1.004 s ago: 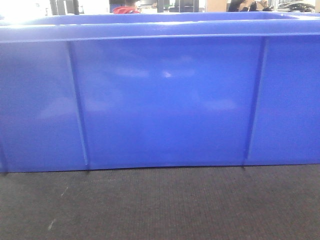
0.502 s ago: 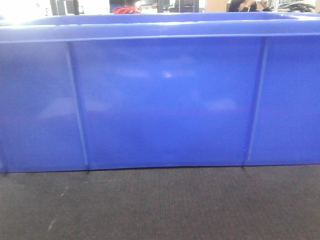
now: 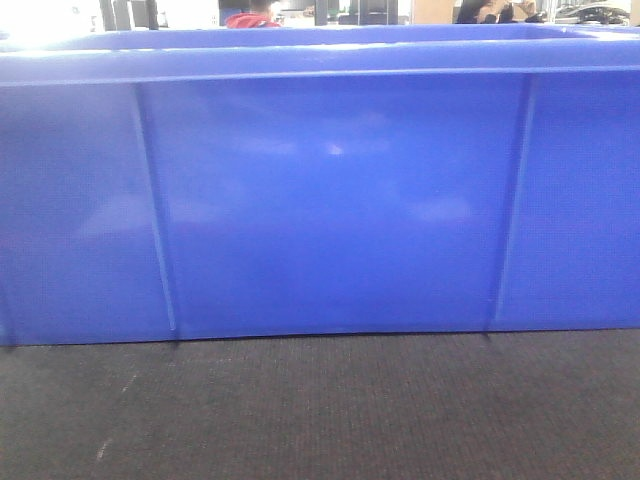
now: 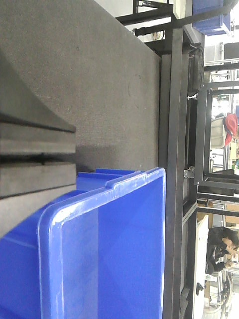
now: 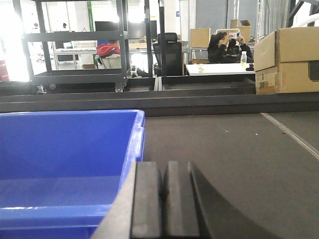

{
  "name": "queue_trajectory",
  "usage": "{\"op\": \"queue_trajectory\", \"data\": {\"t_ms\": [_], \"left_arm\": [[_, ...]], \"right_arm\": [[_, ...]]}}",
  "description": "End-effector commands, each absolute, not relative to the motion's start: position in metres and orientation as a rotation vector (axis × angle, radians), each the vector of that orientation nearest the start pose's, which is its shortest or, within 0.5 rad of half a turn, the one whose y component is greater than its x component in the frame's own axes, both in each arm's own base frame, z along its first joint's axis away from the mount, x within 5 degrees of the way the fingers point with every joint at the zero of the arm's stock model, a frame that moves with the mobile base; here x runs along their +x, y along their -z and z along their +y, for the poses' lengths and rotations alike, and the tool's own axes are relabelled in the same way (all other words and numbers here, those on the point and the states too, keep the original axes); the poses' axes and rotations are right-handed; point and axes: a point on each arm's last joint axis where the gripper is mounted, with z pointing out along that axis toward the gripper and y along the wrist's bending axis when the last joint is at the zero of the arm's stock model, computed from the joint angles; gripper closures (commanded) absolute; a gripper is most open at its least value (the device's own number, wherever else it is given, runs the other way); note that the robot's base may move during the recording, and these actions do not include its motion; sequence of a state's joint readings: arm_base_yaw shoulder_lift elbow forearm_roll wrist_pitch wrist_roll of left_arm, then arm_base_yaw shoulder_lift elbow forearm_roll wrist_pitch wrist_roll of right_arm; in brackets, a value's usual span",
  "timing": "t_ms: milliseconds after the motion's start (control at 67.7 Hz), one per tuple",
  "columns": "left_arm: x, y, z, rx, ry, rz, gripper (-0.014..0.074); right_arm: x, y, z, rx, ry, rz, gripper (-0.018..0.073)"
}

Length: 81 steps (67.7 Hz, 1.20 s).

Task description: Move blue bin to conveyor side

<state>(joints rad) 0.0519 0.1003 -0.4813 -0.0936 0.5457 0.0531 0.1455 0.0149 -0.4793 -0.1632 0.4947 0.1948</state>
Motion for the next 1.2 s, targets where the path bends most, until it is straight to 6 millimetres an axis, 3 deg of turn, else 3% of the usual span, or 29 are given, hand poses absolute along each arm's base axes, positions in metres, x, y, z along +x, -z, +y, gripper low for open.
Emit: {"op": "queue_trajectory", "data": {"t_ms": [0, 369, 502, 827, 1181], "left_arm": [[0.027, -0.317, -0.003, -0.031, 0.019, 1.626, 0.0614], [0.029, -0.31, -0.002, -0.026, 0.016, 1.6, 0.0614], [0.032, -0.283, -0.002, -0.011, 0.025, 1.51, 0.0614], [0.056, -0.21, 0.001, -0.032, 0.012, 1.519, 0.0614], [0.056, -0.21, 0.001, -0.032, 0.012, 1.515, 0.0614]], "right_arm": [[0.011, -0.324, -0.005, -0.016, -0.089, 1.477, 0.0648], [0.011, -0.324, -0.005, -0.016, -0.089, 1.477, 0.0648], [0.011, -0.324, -0.005, -0.016, -0.089, 1.477, 0.0648], [0.011, -0.324, -0.005, -0.016, -0.089, 1.474, 0.0648], [0.011, -0.324, -0.005, -0.016, -0.089, 1.474, 0.0648]]}}
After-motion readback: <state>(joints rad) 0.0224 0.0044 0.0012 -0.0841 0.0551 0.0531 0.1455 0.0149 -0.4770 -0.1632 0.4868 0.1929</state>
